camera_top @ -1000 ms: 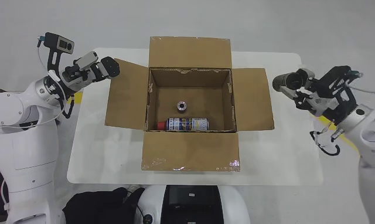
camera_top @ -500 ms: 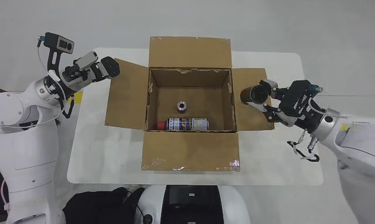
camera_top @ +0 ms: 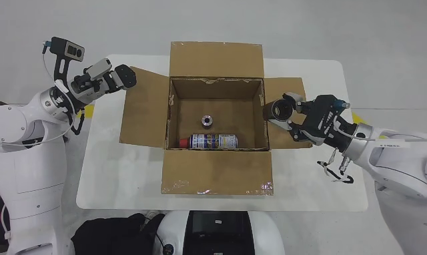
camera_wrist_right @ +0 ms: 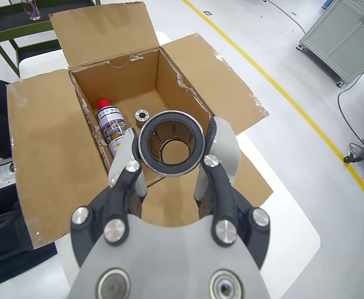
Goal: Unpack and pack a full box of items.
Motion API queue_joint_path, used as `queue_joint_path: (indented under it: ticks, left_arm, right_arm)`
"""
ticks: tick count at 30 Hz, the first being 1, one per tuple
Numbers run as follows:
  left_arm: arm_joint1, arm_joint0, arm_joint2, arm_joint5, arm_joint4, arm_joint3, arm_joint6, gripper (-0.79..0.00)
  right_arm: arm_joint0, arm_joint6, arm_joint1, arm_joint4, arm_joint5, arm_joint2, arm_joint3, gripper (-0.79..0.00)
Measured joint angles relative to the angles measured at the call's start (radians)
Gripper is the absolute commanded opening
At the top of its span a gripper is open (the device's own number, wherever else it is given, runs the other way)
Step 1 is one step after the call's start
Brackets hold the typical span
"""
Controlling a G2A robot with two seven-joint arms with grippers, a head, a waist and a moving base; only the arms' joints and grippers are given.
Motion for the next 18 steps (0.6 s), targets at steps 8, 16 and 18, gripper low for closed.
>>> queue_joint_path:
  ticks: [8,16,18]
  left_arm:
    - [0.0,0.0,0.0,0.0,0.0,0.0,0.0,0.0]
    - [0.0,0.0,0.0,0.0,0.0,0.0,0.0,0.0]
    - [0.0,0.0,0.0,0.0,0.0,0.0,0.0,0.0]
  right_arm:
    - [0.0,0.0,0.0,0.0,0.0,0.0,0.0,-0.785]
    - [0.024,-0.042,-0.002,-0.014,-0.014,-0.055,0.029,-0.785]
    - [0.055,-0.048,-0.005,-0.016,-0.015,-0.086,0.05,-0.785]
